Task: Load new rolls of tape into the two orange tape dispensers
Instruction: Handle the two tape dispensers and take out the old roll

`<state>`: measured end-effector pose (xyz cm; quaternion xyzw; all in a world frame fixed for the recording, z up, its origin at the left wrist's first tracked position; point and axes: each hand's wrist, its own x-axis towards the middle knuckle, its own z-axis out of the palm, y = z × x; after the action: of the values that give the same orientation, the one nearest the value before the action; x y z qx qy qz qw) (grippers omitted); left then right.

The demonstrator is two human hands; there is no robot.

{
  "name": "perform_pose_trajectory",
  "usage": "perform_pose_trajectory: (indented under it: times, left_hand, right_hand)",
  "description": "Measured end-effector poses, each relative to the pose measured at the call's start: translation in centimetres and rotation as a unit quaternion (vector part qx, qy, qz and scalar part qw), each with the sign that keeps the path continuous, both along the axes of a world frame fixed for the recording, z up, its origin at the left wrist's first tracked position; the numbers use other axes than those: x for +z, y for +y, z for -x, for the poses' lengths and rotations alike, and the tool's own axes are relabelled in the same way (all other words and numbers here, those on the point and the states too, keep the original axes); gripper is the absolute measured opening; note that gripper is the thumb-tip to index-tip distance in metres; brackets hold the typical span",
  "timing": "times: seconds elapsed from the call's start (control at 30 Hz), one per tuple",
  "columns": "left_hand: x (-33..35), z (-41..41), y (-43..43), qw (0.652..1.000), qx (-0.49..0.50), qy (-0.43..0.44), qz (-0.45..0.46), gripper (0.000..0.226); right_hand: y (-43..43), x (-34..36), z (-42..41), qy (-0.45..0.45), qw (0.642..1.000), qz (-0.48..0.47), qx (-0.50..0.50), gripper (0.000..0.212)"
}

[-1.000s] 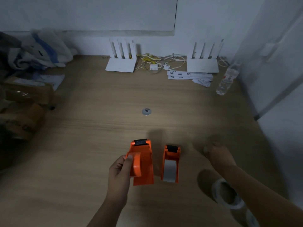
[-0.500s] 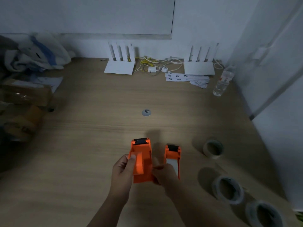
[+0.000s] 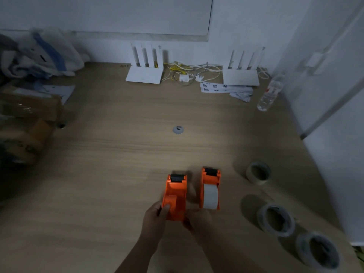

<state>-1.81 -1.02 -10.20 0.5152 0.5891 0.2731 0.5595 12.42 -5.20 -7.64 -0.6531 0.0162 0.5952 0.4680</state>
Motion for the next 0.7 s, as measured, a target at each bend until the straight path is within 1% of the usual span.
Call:
perform_pose_trajectory:
  times: [0.03, 0.13, 0.2, 0.23, 0.3, 0.4, 0.43, 0.5, 0.53, 0.57, 0.6, 0.7]
  left_hand:
    - [-0.3, 0.0, 0.0, 1.000, -0.005, 0.009, 0.008, 0.058]
    - [-0.6, -0.1, 0.0, 0.998, -0.026, 0.051, 0.010, 0.041]
    - [-0.4, -0.2, 0.1, 0.996, -0.049, 0.078, 0.004, 0.024]
    - [-0.3, -0.2, 0.1, 0.995, -0.053, 0.082, 0.006, 0.019]
    - [-0.2, -0.2, 0.2, 0.995, -0.048, 0.087, 0.012, 0.020]
    - [-0.1, -0.3, 0.1, 0.994, -0.034, 0.098, 0.028, 0.031]
    - [0.1, -0.4, 0.1, 0.994, -0.026, 0.099, 0.028, 0.040]
    - [0.5, -0.6, 0.2, 0.995, 0.012, 0.099, 0.012, 0.073]
    - [0.9, -0.9, 0.2, 0.994, 0.033, 0.105, 0.000, 0.078]
    - [1.4, -1.3, 0.2, 0.990, 0.054, 0.127, -0.006, 0.078]
    - [2.0, -1.9, 0.3, 0.987, 0.064, 0.150, -0.007, 0.072]
    - [3.4, -4.0, 0.5, 0.988, 0.038, 0.142, -0.046, 0.047]
  right_hand:
    - [-0.2, -0.1, 0.1, 0.006, 1.000, -0.006, -0.008, 0.016]
    - [-0.4, -0.5, 0.2, 0.010, 1.000, 0.002, -0.010, 0.022]
    - [-0.4, -0.7, 0.3, 0.007, 1.000, 0.000, 0.003, 0.017]
    - [-0.5, -0.9, 0.3, 0.006, 1.000, -0.001, 0.003, 0.014]
    - [-0.7, -0.9, 0.1, 0.013, 1.000, -0.002, 0.003, 0.012]
    - [-0.9, -0.8, -0.4, 0.008, 1.000, 0.011, 0.020, 0.007]
    - [-1.0, -0.6, -0.6, -0.003, 0.999, 0.013, 0.031, 0.005]
    - [-1.2, -0.2, -1.1, -0.033, 0.998, 0.006, 0.054, 0.009]
    - [-1.4, 0.1, -1.4, -0.047, 0.997, -0.001, 0.061, 0.011]
    - [-1.5, 0.5, -1.6, -0.057, 0.996, -0.009, 0.062, 0.012]
    - [-1.7, 1.1, -2.0, -0.065, 0.996, -0.018, 0.058, 0.012]
    - [-2.2, 2.7, -3.6, -0.095, 0.994, -0.056, 0.027, 0.020]
